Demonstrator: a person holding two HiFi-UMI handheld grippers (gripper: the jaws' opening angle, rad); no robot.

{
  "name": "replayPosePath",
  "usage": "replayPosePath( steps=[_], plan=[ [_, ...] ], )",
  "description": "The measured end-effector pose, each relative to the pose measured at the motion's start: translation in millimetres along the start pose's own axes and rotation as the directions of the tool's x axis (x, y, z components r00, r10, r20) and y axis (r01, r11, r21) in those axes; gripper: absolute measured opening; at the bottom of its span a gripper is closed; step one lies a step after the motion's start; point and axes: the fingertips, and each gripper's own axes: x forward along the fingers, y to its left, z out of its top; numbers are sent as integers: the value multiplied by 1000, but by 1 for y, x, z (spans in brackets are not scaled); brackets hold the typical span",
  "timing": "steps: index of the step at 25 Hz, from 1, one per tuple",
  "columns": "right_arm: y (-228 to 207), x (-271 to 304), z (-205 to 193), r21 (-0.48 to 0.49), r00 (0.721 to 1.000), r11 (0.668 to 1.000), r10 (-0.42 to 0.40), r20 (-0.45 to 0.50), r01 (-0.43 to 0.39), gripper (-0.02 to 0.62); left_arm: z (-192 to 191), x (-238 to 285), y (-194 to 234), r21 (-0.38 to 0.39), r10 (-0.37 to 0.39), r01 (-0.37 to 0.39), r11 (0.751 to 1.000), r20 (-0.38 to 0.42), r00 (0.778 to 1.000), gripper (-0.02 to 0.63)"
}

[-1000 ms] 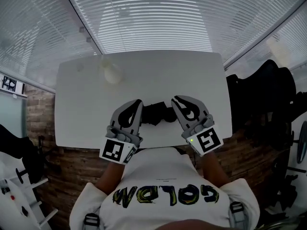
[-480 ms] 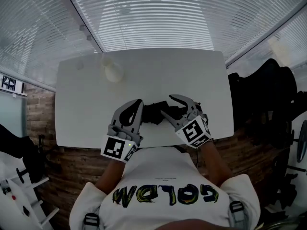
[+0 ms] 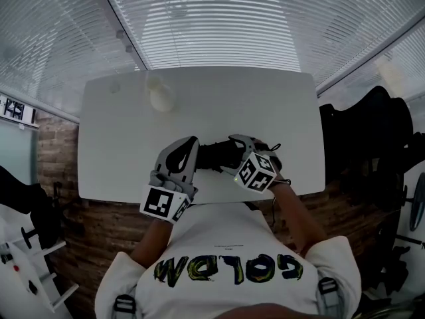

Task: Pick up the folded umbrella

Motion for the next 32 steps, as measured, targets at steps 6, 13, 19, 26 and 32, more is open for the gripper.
replayPosePath(
  steps=[6, 13, 19, 26, 32],
  plan=[
    [13, 34, -26, -57, 990, 994, 81, -118, -88, 405, -3, -4, 3, -2, 13, -13, 1000, -5, 1000, 10],
    [19, 66, -49, -95, 961, 979, 153, -230, -179, 410, -7, -7, 5, -6, 21, -22, 1000, -12, 1000, 9],
    [29, 88, -68, -139, 932, 961, 188, -311, -240, 410, -10, -12, 5, -10, 35, -36, 999, -20, 999, 10],
    [39, 105, -77, -155, 906, 942, 228, -357, -298, 402, -12, -18, 10, -17, 55, -56, 998, -24, 998, 9],
    [44, 107, -80, -126, 896, 931, 283, -343, -342, 362, -16, -23, 13, -20, 65, -66, 998, -27, 998, 9]
  ],
)
